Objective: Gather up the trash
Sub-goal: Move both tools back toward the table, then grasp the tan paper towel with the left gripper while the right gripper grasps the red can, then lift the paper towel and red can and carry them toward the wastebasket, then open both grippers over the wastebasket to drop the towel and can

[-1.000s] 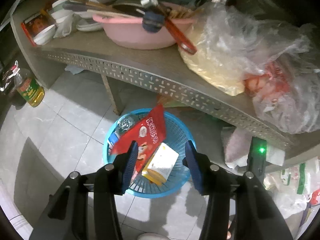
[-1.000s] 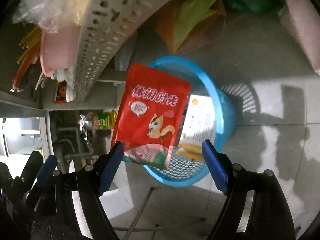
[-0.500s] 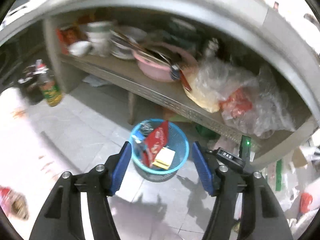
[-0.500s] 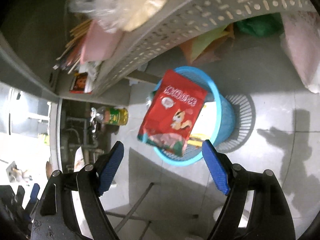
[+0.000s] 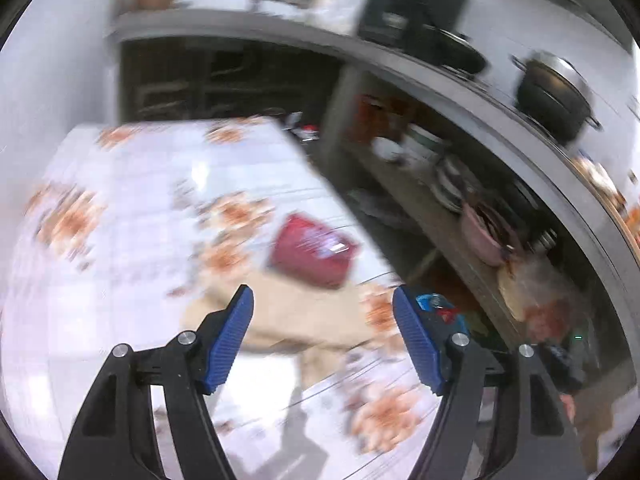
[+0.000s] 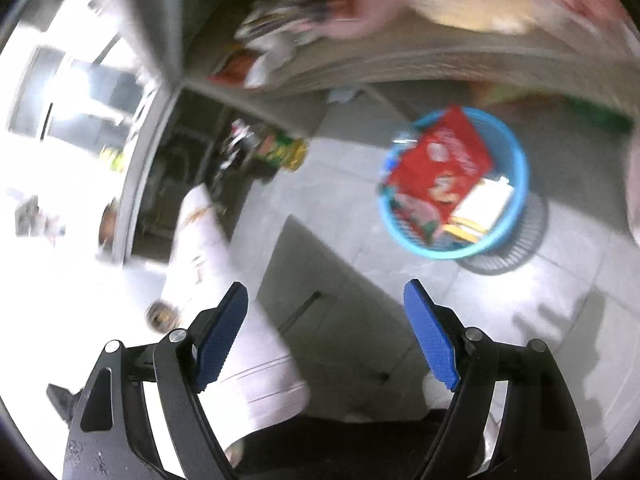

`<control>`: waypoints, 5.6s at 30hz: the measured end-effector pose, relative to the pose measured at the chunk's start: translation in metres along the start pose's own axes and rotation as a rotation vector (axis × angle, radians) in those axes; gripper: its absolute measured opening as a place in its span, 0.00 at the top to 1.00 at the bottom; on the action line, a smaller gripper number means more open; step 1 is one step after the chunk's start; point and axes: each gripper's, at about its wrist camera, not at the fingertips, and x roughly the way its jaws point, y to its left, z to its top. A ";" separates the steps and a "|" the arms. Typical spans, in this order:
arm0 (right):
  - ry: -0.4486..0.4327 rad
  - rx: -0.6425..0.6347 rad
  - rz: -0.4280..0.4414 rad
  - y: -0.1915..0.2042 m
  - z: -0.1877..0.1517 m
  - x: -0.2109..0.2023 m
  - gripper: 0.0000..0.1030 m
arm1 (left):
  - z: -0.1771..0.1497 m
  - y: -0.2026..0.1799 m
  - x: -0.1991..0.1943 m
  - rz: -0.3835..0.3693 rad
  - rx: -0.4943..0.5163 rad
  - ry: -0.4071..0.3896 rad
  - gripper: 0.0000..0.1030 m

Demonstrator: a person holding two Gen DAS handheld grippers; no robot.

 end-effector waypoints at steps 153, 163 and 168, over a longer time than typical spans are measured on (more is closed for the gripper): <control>-0.060 -0.798 -0.121 0.225 -0.141 0.016 0.39 | -0.085 -0.074 0.020 0.056 0.330 0.046 0.92; -0.244 -0.384 -0.327 0.080 -0.039 -0.065 0.39 | -0.071 -0.229 0.120 -0.180 0.532 0.233 0.92; -0.195 -0.230 -0.383 0.008 -0.013 -0.046 0.39 | -0.077 -0.288 0.203 -0.216 0.606 0.401 0.90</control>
